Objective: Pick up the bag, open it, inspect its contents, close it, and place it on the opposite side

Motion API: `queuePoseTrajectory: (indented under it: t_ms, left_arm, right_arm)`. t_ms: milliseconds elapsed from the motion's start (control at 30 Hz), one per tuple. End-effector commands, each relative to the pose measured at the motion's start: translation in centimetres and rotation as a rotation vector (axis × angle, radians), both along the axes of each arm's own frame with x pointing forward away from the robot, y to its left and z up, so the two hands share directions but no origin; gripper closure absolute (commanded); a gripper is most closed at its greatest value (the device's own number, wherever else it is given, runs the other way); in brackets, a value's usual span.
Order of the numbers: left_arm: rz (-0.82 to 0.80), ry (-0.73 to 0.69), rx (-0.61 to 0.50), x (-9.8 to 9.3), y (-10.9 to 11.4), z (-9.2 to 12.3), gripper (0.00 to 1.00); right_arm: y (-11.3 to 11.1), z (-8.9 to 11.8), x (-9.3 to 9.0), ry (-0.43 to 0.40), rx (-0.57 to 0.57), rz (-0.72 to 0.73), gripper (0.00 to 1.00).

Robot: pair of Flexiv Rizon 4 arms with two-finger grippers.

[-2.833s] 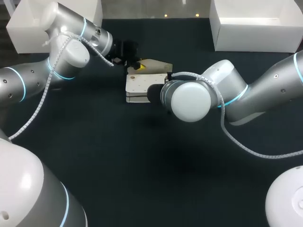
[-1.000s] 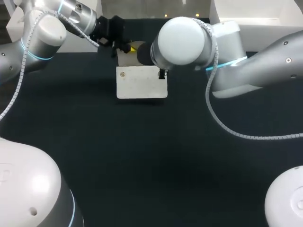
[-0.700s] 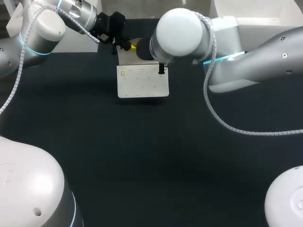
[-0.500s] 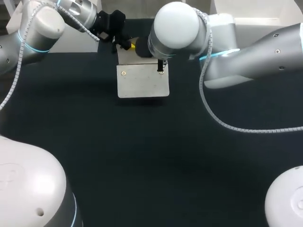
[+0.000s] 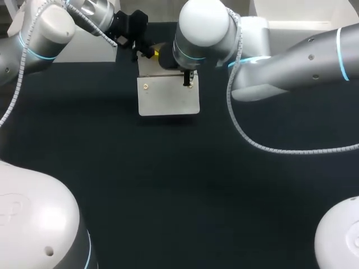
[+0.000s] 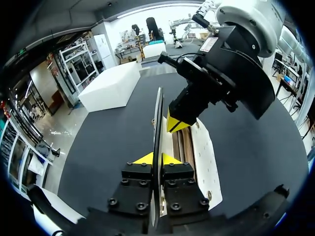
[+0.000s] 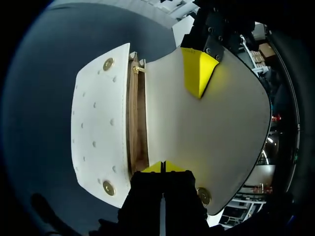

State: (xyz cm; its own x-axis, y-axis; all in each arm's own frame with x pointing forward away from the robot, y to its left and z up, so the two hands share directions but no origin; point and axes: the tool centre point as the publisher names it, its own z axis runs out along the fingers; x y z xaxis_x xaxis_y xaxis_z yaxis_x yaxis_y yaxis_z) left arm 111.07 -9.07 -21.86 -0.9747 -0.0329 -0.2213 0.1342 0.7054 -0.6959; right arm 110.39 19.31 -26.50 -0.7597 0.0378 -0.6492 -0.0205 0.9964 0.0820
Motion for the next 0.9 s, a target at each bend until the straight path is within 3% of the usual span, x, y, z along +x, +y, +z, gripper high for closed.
queuePoseTrajectory:
  t_ms: [33,600,900]
  left_arm:
    - [0.004,0.01,-0.002,0.5,-0.1,0.0,1.0]
    - [0.002,0.017,-0.029,0.6,-0.3,0.2,1.0]
    - [-0.03,-0.001,-0.04,-0.8,-0.7,1.1,1.0]
  right_arm:
    - [-0.1,-0.4,-0.4,0.005,0.002,0.002,1.0]
    - [-0.6,-1.7,-2.4,0.043,0.019,0.007,1.0]
    - [-0.5,-1.0,-1.1,0.008,0.008,0.004,1.0]
